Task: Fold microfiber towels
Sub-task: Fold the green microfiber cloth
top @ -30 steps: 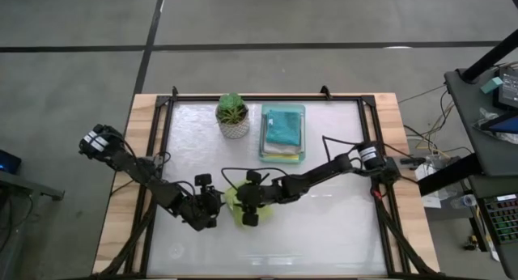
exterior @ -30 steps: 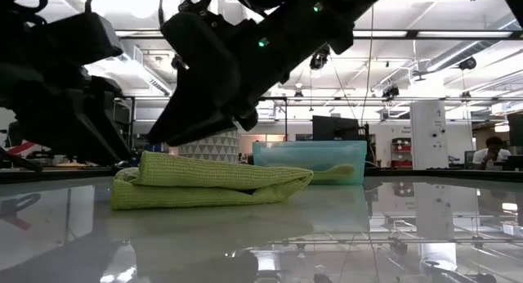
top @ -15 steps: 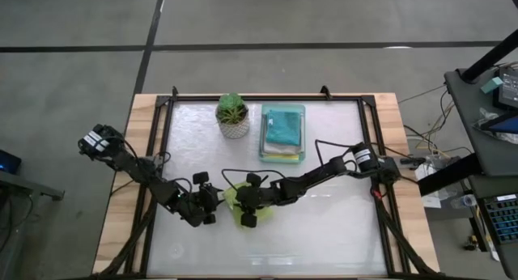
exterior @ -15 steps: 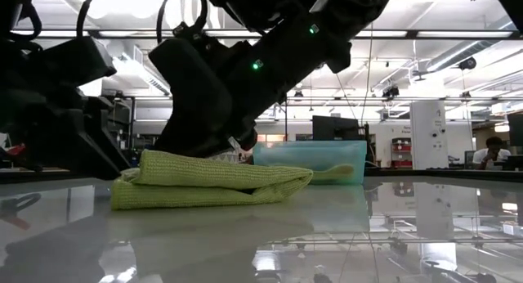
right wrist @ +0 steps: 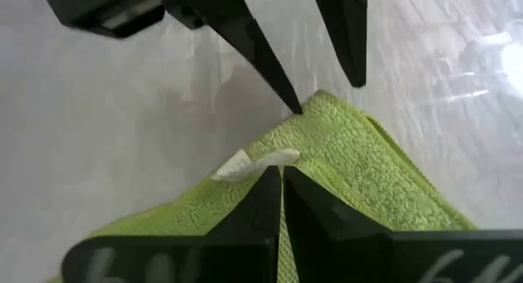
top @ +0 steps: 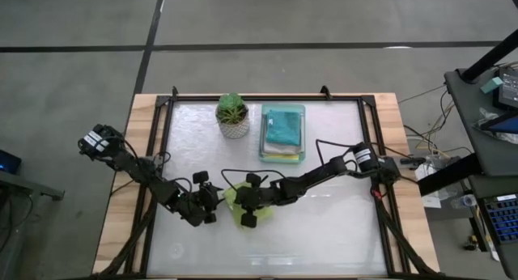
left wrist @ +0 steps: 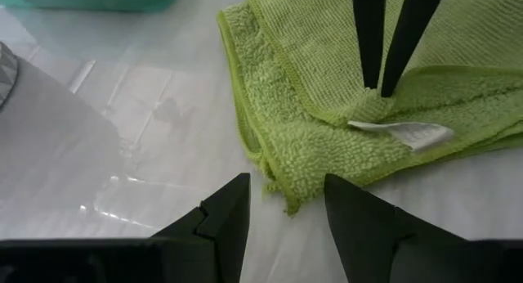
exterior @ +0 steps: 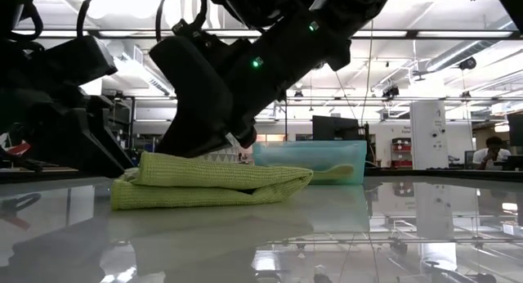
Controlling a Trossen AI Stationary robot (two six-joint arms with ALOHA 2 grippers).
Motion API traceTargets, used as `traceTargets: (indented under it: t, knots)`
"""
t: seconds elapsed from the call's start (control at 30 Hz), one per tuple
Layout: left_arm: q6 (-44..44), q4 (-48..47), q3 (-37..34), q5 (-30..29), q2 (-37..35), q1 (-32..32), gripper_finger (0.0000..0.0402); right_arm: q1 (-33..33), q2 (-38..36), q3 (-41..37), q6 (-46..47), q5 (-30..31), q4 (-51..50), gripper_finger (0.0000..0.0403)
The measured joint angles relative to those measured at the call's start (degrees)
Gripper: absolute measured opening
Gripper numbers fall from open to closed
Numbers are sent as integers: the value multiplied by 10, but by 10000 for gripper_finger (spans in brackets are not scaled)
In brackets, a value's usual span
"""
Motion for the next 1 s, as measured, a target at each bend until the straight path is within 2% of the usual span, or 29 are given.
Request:
traceTargets:
  t: [0.23,0.53,0.7,0.83,1.0]
  knots:
    - [0,0,0,0,0,0,144,0,-4,27,-5,-20,-34,19]
    - [0,1,0,0,0,0,144,0,-4,43,20,-20,-77,111]
    - [0,3,0,0,0,0,144,0,15,42,20,-20,-66,142]
    - [-1,6,0,0,0,0,144,-1,30,43,31,-16,-66,146]
    - [0,6,0,0,0,0,144,-1,28,47,31,-15,-63,121]
